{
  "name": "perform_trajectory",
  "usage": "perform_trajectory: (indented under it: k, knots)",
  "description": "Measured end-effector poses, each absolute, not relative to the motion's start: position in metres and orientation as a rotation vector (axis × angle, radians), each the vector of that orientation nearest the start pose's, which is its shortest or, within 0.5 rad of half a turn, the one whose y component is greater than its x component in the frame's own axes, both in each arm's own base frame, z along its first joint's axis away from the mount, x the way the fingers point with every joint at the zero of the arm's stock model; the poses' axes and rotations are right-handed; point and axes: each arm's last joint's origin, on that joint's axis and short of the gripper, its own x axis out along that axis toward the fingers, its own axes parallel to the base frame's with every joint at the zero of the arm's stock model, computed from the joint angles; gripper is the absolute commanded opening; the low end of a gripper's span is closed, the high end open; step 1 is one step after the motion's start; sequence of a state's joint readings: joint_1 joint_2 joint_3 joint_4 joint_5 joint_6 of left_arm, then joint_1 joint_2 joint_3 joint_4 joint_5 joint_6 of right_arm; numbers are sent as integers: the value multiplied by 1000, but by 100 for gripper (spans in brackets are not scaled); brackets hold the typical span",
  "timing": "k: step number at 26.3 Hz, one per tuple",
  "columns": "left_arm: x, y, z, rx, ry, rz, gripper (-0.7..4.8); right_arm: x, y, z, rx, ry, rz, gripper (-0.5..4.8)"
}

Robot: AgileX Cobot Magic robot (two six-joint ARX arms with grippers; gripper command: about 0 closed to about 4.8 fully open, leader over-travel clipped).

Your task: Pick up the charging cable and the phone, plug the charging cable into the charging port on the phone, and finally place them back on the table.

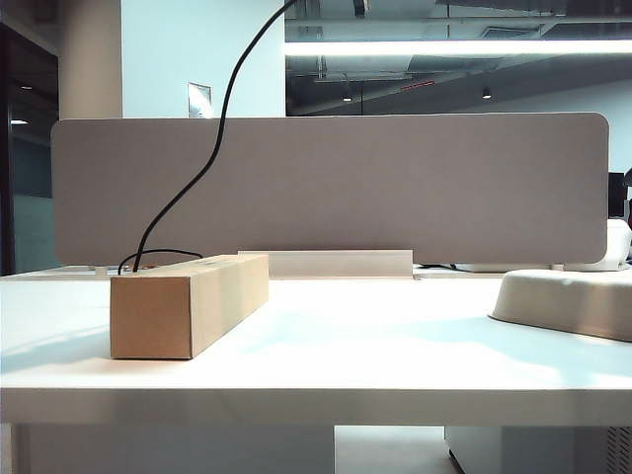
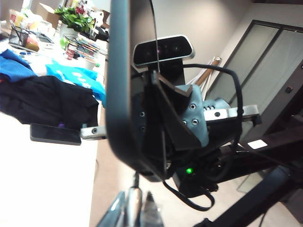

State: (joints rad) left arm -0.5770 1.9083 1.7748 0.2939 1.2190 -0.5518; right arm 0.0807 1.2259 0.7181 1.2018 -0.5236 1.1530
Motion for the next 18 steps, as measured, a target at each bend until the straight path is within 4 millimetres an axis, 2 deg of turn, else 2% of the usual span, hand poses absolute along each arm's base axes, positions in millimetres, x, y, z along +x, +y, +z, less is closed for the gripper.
perform_trajectory:
  k: [18]
  knots:
    - [350,-260,394,-331,296,-1781,-6,244,34,344,922,-268,886,-7]
